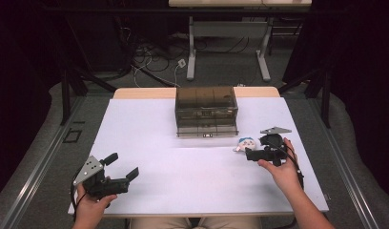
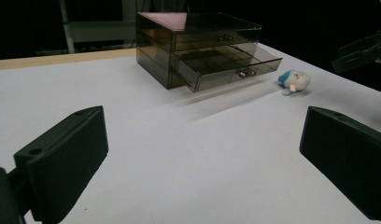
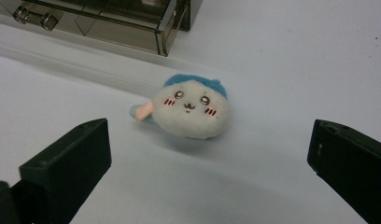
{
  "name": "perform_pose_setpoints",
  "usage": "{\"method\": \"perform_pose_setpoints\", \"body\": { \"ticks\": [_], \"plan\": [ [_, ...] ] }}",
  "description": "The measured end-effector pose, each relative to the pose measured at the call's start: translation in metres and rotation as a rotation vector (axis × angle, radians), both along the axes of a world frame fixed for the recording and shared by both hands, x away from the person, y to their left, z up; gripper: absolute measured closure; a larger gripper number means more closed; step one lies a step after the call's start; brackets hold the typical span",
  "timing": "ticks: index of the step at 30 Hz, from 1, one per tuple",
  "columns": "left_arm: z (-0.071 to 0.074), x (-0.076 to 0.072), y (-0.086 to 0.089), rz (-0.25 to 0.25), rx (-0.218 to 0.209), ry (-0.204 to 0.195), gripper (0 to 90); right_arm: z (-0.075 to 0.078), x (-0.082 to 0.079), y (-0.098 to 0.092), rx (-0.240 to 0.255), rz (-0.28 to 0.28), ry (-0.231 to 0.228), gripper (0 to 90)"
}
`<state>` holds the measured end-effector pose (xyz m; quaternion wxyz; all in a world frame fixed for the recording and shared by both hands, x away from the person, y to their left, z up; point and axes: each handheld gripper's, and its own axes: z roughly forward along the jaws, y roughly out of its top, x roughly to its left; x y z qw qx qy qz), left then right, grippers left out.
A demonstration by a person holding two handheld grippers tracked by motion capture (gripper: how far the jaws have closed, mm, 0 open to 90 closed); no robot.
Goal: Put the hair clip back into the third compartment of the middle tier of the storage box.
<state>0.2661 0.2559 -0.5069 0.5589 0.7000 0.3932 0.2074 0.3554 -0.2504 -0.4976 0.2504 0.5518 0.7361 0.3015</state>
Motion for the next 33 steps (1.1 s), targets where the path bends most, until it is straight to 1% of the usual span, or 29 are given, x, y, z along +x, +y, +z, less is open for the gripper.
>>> {"method": "perform_pose_setpoints", "body": {
  "ticks": [4, 5, 8, 9, 10, 11, 15, 16, 17, 19, 21, 22, 25, 26, 27, 30, 33],
  "plan": [
    [0.000, 0.001, 0.000, 0.000, 0.005, -0.004, 1.2, 0.000, 0.003, -0.002, 0.001, -0.005, 0.013, 0.0],
    [0.000, 0.001, 0.001, 0.001, 0.012, -0.007, 1.3, 0.000, 0.003, -0.001, 0.015, -0.012, 0.020, 0.0],
    [0.000, 0.001, 0.001, 0.000, 0.015, 0.000, 1.4, 0.000, 0.005, -0.001, 0.017, -0.013, 0.027, 0.0],
    [-0.001, 0.001, 0.000, 0.004, 0.003, -0.002, 1.4, -0.001, 0.006, -0.001, 0.020, -0.014, 0.031, 0.0],
    [-0.001, 0.001, 0.000, 0.005, -0.003, 0.005, 1.4, -0.001, 0.006, -0.001, 0.023, -0.018, 0.036, 0.0],
    [-0.001, 0.001, 0.000, 0.005, -0.003, 0.004, 1.4, -0.001, 0.007, -0.001, 0.020, -0.020, 0.038, 0.0],
    [-0.001, 0.001, 0.000, 0.005, 0.001, 0.006, 1.4, -0.002, 0.009, -0.001, 0.037, -0.027, 0.045, 0.0],
    [-0.001, 0.001, 0.000, 0.005, 0.001, 0.008, 1.4, -0.003, 0.011, -0.001, 0.042, -0.032, 0.056, 0.0],
    [-0.001, 0.002, 0.000, 0.004, 0.001, 0.004, 1.4, -0.003, 0.012, 0.000, 0.043, -0.038, 0.067, 0.0],
    [-0.001, 0.002, 0.000, 0.002, 0.007, 0.004, 1.4, -0.003, 0.014, 0.002, 0.043, -0.038, 0.071, 0.0],
    [-0.001, 0.002, 0.000, 0.001, 0.008, 0.004, 1.4, -0.004, 0.017, 0.004, 0.031, -0.038, 0.076, 0.0],
    [-0.001, 0.002, 0.001, 0.002, 0.015, 0.001, 1.4, -0.004, 0.018, 0.005, 0.025, -0.037, 0.078, 0.0],
    [-0.001, 0.002, 0.001, 0.000, 0.008, 0.002, 1.4, -0.004, 0.021, 0.006, 0.018, -0.033, 0.085, 0.0],
    [-0.001, 0.002, 0.000, 0.002, 0.003, 0.004, 1.4, -0.004, 0.024, 0.009, 0.027, -0.036, 0.101, 0.0],
    [-0.001, 0.001, 0.000, 0.004, 0.003, 0.005, 1.4, -0.004, 0.026, 0.009, 0.019, -0.033, 0.101, 0.2],
    [-0.001, 0.002, 0.001, 0.007, 0.010, -0.004, 1.4, -0.003, 0.030, 0.012, 0.036, -0.033, 0.120, 0.3],
    [-0.001, 0.002, 0.001, 0.008, 0.005, -0.001, 1.4, -0.003, 0.034, 0.015, 0.035, -0.033, 0.122, 0.3]
  ]
}}
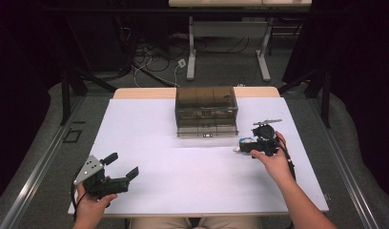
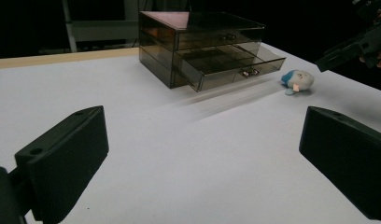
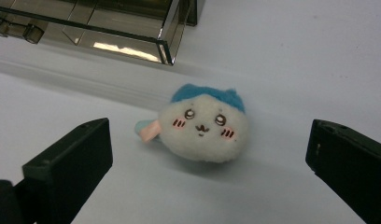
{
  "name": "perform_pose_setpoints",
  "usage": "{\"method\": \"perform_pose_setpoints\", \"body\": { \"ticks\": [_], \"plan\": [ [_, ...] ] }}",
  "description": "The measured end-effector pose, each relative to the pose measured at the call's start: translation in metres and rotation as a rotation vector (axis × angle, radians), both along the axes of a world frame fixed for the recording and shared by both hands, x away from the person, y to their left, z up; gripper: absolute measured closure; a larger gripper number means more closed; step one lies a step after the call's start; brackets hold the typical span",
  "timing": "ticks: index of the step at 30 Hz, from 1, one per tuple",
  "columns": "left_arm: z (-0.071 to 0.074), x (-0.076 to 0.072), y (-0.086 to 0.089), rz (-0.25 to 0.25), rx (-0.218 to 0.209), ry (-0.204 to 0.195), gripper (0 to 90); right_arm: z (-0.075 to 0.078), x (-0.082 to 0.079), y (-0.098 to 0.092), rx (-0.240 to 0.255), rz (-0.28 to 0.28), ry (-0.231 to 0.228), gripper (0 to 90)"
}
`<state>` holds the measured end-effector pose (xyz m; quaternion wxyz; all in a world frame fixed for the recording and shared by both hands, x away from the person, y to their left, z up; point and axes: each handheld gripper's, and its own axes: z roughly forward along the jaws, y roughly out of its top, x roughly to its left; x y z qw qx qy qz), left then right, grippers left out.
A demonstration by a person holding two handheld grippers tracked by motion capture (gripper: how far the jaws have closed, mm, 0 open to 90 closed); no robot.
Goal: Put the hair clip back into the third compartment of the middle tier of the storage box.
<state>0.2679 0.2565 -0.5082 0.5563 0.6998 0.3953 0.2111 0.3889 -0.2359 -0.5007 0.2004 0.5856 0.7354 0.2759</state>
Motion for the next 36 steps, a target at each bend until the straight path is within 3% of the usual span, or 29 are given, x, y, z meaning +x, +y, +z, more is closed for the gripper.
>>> {"method": "perform_pose_setpoints", "body": {
  "ticks": [23, 32, 36],
  "plan": [
    [-0.001, 0.001, 0.000, -0.002, 0.001, 0.004, 1.4, -0.016, 0.022, 0.005, -0.002, -0.016, 0.080, 3.8],
    [-0.001, 0.001, 0.000, -0.002, 0.001, 0.005, 1.4, -0.020, 0.027, 0.006, -0.001, -0.038, 0.101, 7.8],
    [-0.001, 0.001, -0.001, -0.003, -0.002, 0.010, 1.4, -0.022, 0.029, 0.006, -0.010, -0.046, 0.092, 14.4]
  ]
}}
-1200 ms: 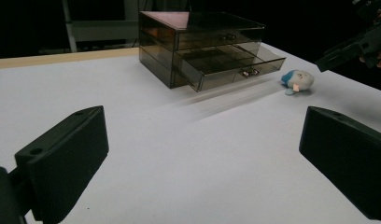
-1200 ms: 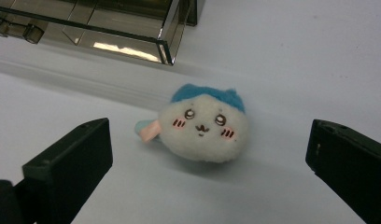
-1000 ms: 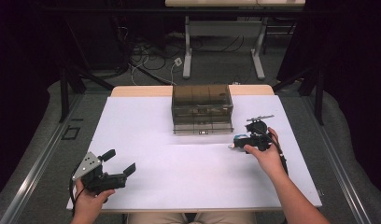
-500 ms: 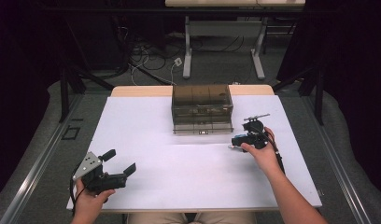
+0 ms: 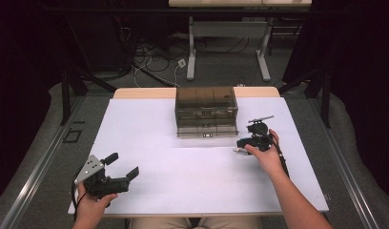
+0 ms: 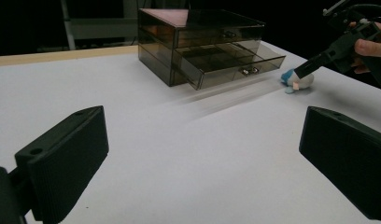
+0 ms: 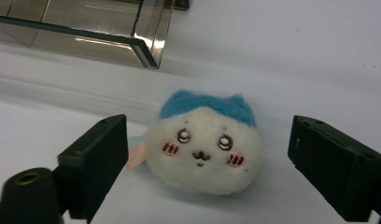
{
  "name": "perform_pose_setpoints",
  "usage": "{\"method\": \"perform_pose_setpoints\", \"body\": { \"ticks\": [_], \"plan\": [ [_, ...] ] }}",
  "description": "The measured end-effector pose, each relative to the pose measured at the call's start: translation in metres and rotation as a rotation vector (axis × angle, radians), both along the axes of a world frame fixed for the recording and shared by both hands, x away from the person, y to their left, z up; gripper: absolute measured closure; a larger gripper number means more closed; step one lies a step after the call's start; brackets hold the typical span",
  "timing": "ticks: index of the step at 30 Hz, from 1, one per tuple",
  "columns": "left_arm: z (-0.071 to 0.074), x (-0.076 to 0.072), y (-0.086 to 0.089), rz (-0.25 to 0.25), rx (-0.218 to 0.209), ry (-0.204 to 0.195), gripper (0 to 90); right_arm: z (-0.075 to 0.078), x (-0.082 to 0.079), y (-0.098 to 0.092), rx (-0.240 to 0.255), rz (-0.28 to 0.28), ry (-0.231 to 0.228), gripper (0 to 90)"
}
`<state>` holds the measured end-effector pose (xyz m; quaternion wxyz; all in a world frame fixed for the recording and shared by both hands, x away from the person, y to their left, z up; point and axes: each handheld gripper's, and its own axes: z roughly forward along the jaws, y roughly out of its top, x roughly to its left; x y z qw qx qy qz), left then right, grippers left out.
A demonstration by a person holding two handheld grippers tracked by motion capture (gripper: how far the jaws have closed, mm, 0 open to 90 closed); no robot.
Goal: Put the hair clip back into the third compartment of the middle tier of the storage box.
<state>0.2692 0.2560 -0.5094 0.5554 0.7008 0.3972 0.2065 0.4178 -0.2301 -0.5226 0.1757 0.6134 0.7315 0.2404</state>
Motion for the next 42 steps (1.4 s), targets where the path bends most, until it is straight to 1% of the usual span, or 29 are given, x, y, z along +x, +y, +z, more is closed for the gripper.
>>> {"method": "perform_pose_setpoints", "body": {
  "ticks": [1, 5, 6, 9, 11, 12, 17, 19, 20, 21, 23, 24, 25, 32, 34, 38, 39, 42],
  "plan": [
    [0.000, 0.000, 0.001, 0.000, 0.011, -0.004, 1.4, -0.001, 0.001, 0.000, -0.001, -0.005, 0.006, 14.8],
    [0.000, 0.001, 0.001, -0.002, 0.014, -0.005, 1.4, -0.003, 0.002, 0.001, -0.014, -0.002, 0.007, 14.8],
    [0.000, 0.001, 0.001, -0.003, 0.014, -0.005, 1.4, -0.004, 0.003, 0.002, -0.004, -0.007, 0.009, 14.9],
    [0.000, 0.001, 0.001, -0.004, 0.016, -0.005, 1.4, -0.005, 0.004, 0.004, -0.001, -0.014, 0.020, 14.8],
    [0.000, 0.001, 0.001, -0.004, 0.014, -0.005, 1.4, -0.006, 0.004, 0.004, -0.007, -0.007, 0.019, 14.9],
    [0.000, 0.001, 0.001, -0.004, 0.015, -0.005, 1.4, -0.008, 0.005, 0.005, -0.004, -0.013, 0.026, 14.9],
    [0.000, 0.001, 0.001, -0.004, 0.014, -0.002, 1.4, -0.011, 0.006, 0.006, -0.012, -0.014, 0.032, 15.7],
    [0.000, 0.001, 0.000, -0.003, 0.007, 0.002, 1.4, -0.012, 0.007, 0.007, -0.018, -0.010, 0.031, 16.3],
    [-0.001, 0.001, 0.000, -0.003, 0.001, 0.006, 1.4, -0.012, 0.007, 0.007, -0.023, -0.006, 0.032, 16.7],
    [-0.001, 0.001, 0.000, -0.001, 0.000, 0.009, 1.4, -0.012, 0.008, 0.008, -0.024, -0.011, 0.032, 18.9],
    [-0.001, 0.001, 0.000, -0.001, -0.001, 0.009, 1.4, -0.013, 0.008, 0.009, -0.023, -0.015, 0.034, 20.0],
    [-0.001, 0.001, 0.001, -0.001, 0.004, 0.006, 1.4, -0.013, 0.008, 0.009, -0.021, -0.021, 0.039, 22.8],
    [-0.001, 0.001, 0.001, -0.001, 0.004, 0.006, 1.4, -0.013, 0.008, 0.009, -0.024, -0.022, 0.036, 24.7],
    [-0.001, 0.001, 0.000, -0.002, 0.000, 0.008, 1.7, -0.014, 0.007, 0.011, -0.054, -0.010, 0.023, 29.8],
    [-0.001, 0.001, 0.000, -0.003, 0.000, 0.009, 1.7, -0.014, 0.007, 0.011, -0.056, -0.011, 0.025, 30.1],
    [-0.001, 0.001, 0.001, -0.002, 0.002, 0.007, 1.7, -0.013, 0.006, 0.011, -0.063, -0.004, 0.019, 31.0],
    [-0.001, 0.001, 0.001, -0.002, 0.004, 0.006, 1.7, -0.013, 0.006, 0.011, -0.072, -0.002, 0.008, 31.1],
    [-0.001, 0.001, 0.001, -0.002, 0.004, 0.007, 1.7, -0.012, 0.005, 0.010, -0.074, -0.002, 0.008, 31.2]
  ]
}}
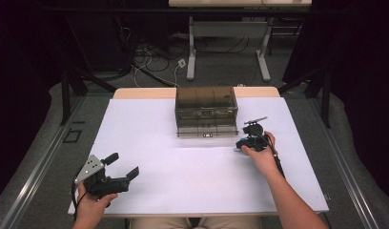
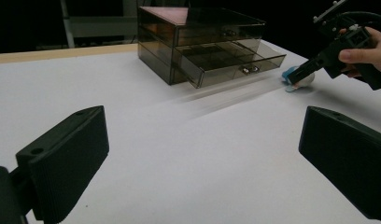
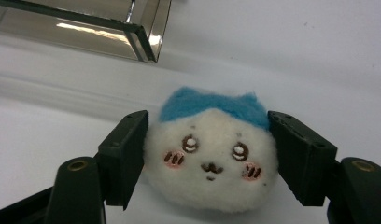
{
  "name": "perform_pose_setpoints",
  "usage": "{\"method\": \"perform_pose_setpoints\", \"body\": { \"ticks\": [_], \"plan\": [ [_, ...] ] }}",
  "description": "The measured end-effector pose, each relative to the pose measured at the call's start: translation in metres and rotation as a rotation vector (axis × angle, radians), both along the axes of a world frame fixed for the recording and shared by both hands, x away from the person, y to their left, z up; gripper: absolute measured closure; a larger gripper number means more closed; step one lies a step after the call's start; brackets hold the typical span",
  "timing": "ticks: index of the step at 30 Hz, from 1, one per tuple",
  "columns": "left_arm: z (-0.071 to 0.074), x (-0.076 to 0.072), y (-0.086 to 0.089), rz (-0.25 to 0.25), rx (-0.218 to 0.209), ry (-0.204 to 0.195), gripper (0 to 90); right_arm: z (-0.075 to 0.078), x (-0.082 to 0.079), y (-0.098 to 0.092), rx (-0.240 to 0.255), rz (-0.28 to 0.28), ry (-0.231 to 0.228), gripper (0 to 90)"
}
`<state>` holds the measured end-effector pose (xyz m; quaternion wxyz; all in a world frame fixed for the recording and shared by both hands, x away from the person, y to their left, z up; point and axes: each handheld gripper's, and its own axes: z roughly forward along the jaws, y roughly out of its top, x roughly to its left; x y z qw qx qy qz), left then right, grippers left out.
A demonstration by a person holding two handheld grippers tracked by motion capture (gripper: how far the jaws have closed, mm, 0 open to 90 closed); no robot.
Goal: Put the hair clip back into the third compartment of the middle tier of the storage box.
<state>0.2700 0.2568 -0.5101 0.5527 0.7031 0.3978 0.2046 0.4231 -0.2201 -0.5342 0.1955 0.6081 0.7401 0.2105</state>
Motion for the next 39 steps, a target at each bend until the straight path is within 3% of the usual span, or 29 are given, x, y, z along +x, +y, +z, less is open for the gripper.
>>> {"method": "perform_pose_setpoints", "body": {
  "ticks": [12, 28, 39],
  "plan": [
    [0.000, 0.000, 0.000, 0.001, 0.000, 0.000, 1.7, 0.007, -0.005, -0.006, 0.018, 0.002, -0.018, 31.1],
    [0.000, 0.000, -0.001, 0.002, 0.001, 0.000, 1.7, 0.022, -0.013, -0.013, 0.050, 0.002, -0.079, 31.1],
    [0.000, 0.001, -0.001, 0.000, 0.009, 0.000, 1.9, 0.028, -0.016, -0.019, 0.068, -0.004, -0.089, 31.0]
  ]
}}
